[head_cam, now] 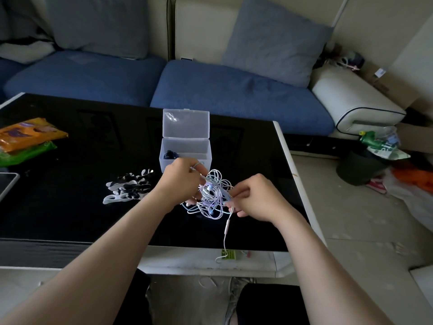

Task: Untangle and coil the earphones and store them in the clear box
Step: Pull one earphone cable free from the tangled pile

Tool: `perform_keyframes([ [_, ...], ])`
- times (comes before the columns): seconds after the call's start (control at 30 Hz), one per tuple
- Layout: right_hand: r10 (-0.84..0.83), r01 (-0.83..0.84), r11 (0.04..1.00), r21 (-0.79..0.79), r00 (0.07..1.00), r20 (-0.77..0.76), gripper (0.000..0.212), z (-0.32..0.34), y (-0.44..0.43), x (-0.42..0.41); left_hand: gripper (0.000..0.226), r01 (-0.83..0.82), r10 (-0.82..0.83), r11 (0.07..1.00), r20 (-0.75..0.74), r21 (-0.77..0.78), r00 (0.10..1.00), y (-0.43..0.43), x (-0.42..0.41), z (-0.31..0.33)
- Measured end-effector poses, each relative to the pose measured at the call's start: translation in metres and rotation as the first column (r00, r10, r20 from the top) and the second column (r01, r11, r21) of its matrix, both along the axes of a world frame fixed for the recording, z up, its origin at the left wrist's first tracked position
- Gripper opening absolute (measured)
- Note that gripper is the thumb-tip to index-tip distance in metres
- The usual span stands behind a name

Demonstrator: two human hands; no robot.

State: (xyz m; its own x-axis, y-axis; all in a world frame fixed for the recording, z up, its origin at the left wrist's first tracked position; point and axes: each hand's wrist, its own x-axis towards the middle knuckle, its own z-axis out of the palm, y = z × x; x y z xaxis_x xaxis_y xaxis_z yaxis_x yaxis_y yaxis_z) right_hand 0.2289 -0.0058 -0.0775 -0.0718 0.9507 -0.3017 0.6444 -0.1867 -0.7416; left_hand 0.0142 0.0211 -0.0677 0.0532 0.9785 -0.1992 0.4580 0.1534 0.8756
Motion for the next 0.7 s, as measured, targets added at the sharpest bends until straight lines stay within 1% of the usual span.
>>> perform_keyframes([
  [0.07,-0.061,0.058,0.998,-0.028,0.992,-0.110,0.008,0.007,-0.006,0.001,0.032,-0.026,0.027,0.999,0.056,-0.019,0.998,-0.003,-0.002,-0.001],
  [0.1,-0.086,0.083,0.996,-0.030,0.986,-0.141,0.007,0.010,-0.009,0.001,0.028,-0.023,0.024,1.000,0.059,-0.011,0.998,-0.004,-0.004,-0.001],
  [0.2,-0.151,0.162,0.984,0.074,0.979,-0.135,0.011,0.010,-0.013,0.000,0.013,0.055,-0.051,0.994,-0.042,0.096,0.998,-0.004,-0.008,-0.003],
  [0.23,-0.182,0.200,0.974,0.109,0.971,-0.157,0.012,0.012,-0.014,-0.001,0.009,0.096,-0.085,0.986,-0.083,0.136,0.993,-0.004,-0.009,-0.002],
  [0.27,-0.216,0.245,0.962,0.122,0.953,-0.212,0.012,0.013,-0.014,-0.003,0.008,0.135,-0.116,0.976,-0.114,0.169,0.987,-0.004,-0.010,0.000],
  [0.33,-0.263,0.309,0.947,0.085,0.900,-0.347,0.014,0.016,-0.014,-0.008,0.020,0.193,-0.170,0.962,-0.128,0.194,0.977,-0.005,-0.012,0.003],
  [0.37,-0.272,0.319,0.945,0.068,0.887,-0.373,0.015,0.017,-0.015,-0.010,0.028,0.218,-0.193,0.956,-0.141,0.195,0.971,-0.006,-0.014,0.002],
  [0.4,-0.271,0.315,0.947,0.070,0.894,-0.358,0.016,0.017,-0.016,-0.011,0.036,0.237,-0.200,0.949,-0.184,0.210,0.962,-0.005,-0.017,0.001],
  [0.47,-0.250,0.291,0.950,0.115,0.928,-0.276,0.014,0.019,-0.015,-0.012,0.041,0.240,-0.153,0.925,-0.290,0.295,0.945,-0.002,-0.021,-0.005],
  [0.5,-0.244,0.284,0.948,0.143,0.938,-0.247,0.013,0.021,-0.016,-0.011,0.040,0.226,-0.108,0.906,-0.319,0.358,0.942,-0.001,-0.023,-0.008],
  [0.57,-0.225,0.275,0.947,0.168,0.937,-0.266,0.008,0.025,-0.016,-0.010,0.029,0.183,-0.020,0.870,-0.337,0.459,0.941,0.004,-0.025,-0.013],
  [0.63,-0.185,0.244,0.955,0.169,0.934,-0.305,0.006,0.027,-0.016,-0.010,0.018,0.159,0.019,0.866,-0.348,0.475,0.937,0.009,-0.025,-0.017],
  [0.7,-0.175,0.247,0.952,0.179,0.923,-0.342,0.009,0.027,-0.014,-0.013,0.011,0.138,0.036,0.888,-0.365,0.438,0.930,0.013,-0.027,-0.021],
])
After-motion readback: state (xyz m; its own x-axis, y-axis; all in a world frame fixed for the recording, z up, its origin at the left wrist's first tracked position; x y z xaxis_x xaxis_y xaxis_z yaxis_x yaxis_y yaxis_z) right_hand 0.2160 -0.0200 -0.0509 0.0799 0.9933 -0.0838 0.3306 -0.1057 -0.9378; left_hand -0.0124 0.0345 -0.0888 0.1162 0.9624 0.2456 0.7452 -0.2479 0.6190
